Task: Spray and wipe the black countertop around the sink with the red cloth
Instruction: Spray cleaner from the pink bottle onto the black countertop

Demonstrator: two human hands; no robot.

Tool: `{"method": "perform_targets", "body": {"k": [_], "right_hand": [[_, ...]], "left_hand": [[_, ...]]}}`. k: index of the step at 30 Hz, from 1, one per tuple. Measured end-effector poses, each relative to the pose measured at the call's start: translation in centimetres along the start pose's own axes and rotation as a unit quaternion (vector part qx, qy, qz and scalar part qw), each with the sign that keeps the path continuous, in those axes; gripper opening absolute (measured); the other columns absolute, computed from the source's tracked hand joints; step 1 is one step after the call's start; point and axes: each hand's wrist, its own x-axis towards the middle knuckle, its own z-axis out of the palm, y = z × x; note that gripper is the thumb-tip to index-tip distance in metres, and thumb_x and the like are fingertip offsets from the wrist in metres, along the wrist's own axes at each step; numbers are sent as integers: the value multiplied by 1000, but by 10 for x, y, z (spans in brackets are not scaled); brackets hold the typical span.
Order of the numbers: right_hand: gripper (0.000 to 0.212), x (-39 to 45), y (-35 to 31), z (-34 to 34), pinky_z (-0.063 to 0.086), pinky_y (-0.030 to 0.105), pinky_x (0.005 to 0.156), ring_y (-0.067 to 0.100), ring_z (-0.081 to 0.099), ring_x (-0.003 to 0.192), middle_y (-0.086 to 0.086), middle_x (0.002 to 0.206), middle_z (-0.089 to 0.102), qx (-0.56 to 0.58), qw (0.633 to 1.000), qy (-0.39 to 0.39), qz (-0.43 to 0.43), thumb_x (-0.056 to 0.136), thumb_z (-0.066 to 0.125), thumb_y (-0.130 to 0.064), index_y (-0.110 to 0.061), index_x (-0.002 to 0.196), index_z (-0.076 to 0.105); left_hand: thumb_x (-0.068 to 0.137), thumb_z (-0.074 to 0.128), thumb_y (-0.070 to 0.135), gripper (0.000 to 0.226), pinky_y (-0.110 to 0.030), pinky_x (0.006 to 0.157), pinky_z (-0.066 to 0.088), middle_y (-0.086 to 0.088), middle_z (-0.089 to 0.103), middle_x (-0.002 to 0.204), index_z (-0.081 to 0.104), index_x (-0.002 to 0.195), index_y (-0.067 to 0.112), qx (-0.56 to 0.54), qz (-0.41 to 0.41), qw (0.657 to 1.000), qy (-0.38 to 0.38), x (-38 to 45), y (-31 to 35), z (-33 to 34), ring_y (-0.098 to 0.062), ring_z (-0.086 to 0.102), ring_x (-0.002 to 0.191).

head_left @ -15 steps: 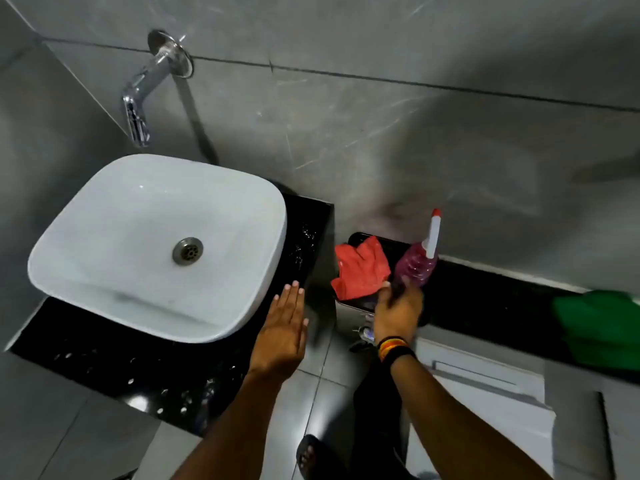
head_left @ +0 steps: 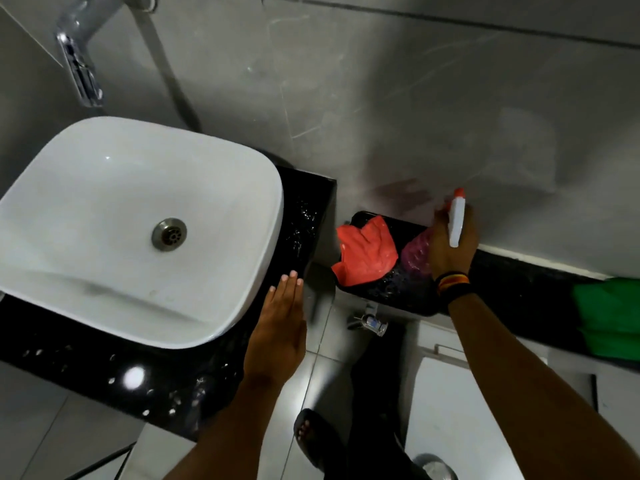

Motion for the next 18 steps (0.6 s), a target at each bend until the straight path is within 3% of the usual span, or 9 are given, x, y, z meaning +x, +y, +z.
{"method": "perform_targets", "body": {"k": [2,5,8,11,13,15,16,18], "right_hand": [[18,-2,-14,-2,51,25,84,1,62,89,1,99,64,11,999,-26,-19,101,60,-26,-19,117,61],[27,-19,-30,-19,53,22,87,15,66,100,5,107,66,9,996,-80,-35,100,62,-25,-16,126,61],[32,-39,-29,-41,58,24,78,22,70,95,6,111,71,24,979,-191,64,98,65,-19,-36,126,62],[30,-68,-11,-52,56,18,56,17,69,77,7,100,75,14,960,-216,177,94,70,-22,-26,124,68],[34,-88,5,-57,60,29,55,17,68,65,3,76,75,-45,957,-185,219,87,72,-46,-17,104,77],[54,-106,16,-61,64,47,66,23,70,59,6,61,72,-128,949,-184,223,81,68,-69,-17,71,77],[60,-113,19,-63,63,51,69,26,71,59,8,58,71,-145,947,-185,221,81,66,-73,-15,64,73],[57,-121,19,-65,63,46,69,24,71,61,8,62,72,-127,953,-174,212,84,65,-69,-15,68,74]], "left_hand": [[105,43,18,63,-46,132,18,-12,21,173,25,163,2,4,-3,1000,2,-1,0,1,-26,15,162],[108,33,22,59,-47,131,20,-14,23,172,27,162,1,17,-6,1000,-6,0,1,-1,-27,16,162],[108,28,25,58,-47,131,21,-15,26,171,28,161,0,8,-6,1000,-12,1,1,-1,-28,18,161],[108,30,24,57,-48,130,23,-16,28,170,31,160,0,0,-8,1000,-2,0,0,0,-28,20,161],[108,34,23,57,-49,130,23,-16,28,170,32,160,-1,1,-6,1000,4,0,0,1,-29,20,161],[108,36,22,57,-49,129,24,-17,29,169,33,159,-2,7,-6,1000,7,0,1,1,-30,22,160],[108,36,21,57,-49,129,25,-18,29,169,33,159,-2,10,-6,1000,7,0,0,1,-30,23,160],[108,35,22,57,-49,129,25,-18,29,169,33,159,-2,11,-10,1000,3,-1,1,1,-30,23,160]]}}
